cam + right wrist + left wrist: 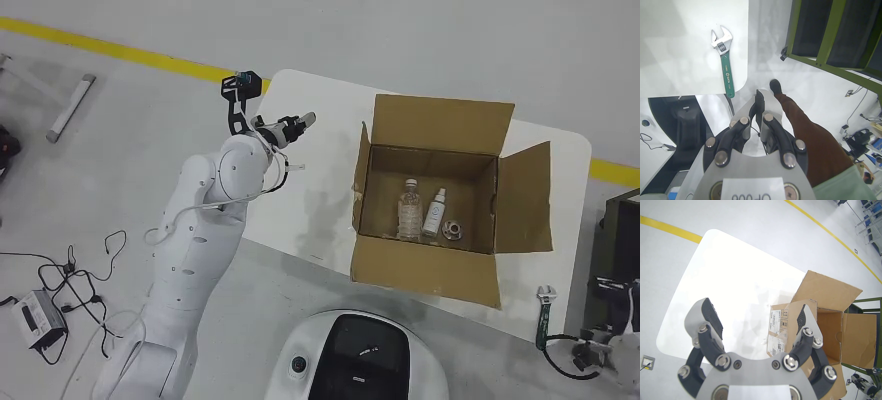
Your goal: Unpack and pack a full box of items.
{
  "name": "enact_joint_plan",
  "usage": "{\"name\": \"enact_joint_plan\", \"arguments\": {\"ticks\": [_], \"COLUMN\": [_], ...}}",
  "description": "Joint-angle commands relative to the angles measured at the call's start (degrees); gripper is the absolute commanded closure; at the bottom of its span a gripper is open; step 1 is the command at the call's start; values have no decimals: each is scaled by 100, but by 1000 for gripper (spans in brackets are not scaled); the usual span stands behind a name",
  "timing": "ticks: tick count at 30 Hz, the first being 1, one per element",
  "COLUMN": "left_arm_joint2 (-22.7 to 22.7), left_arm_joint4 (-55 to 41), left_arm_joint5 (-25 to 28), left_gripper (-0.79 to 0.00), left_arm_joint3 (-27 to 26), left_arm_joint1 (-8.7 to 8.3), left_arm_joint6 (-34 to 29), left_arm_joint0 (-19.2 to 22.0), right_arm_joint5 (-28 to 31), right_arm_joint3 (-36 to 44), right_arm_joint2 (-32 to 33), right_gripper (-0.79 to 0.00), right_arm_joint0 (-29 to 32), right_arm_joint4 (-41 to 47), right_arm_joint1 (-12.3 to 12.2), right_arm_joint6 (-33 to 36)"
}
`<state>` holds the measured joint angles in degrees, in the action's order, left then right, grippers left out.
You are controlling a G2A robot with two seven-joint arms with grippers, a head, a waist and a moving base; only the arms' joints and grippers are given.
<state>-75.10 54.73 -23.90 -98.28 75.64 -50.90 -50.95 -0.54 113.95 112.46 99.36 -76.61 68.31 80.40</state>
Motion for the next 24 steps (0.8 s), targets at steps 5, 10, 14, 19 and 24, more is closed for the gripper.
{"name": "enact_joint_plan", "arguments": {"ticks": [5, 10, 14, 19, 24], "left_arm_joint2": [0, 0, 0, 0, 0], "left_arm_joint4": [0, 0, 0, 0, 0], "left_arm_joint5": [0, 0, 0, 0, 0], "left_gripper": [-785, -785, -785, -785, -785], "left_arm_joint3": [0, 0, 0, 0, 0], "left_arm_joint1": [0, 0, 0, 0, 0], "left_arm_joint6": [0, 0, 0, 0, 0], "left_arm_joint0": [0, 0, 0, 0, 0], "right_arm_joint5": [22, 8, 2, -53, -66], "right_arm_joint3": [-648, -924, -1000, -962, -890], "right_arm_joint2": [-582, -832, -847, -743, -512], "right_gripper": [-68, -231, -283, -296, -296], "right_arm_joint0": [-469, -685, -704, -522, -186], "right_arm_joint4": [-440, -359, -238, -18, 410], "right_arm_joint1": [-11, 3, 9, 21, 41], "right_arm_joint6": [44, -16, -114, -510, -1076]}}
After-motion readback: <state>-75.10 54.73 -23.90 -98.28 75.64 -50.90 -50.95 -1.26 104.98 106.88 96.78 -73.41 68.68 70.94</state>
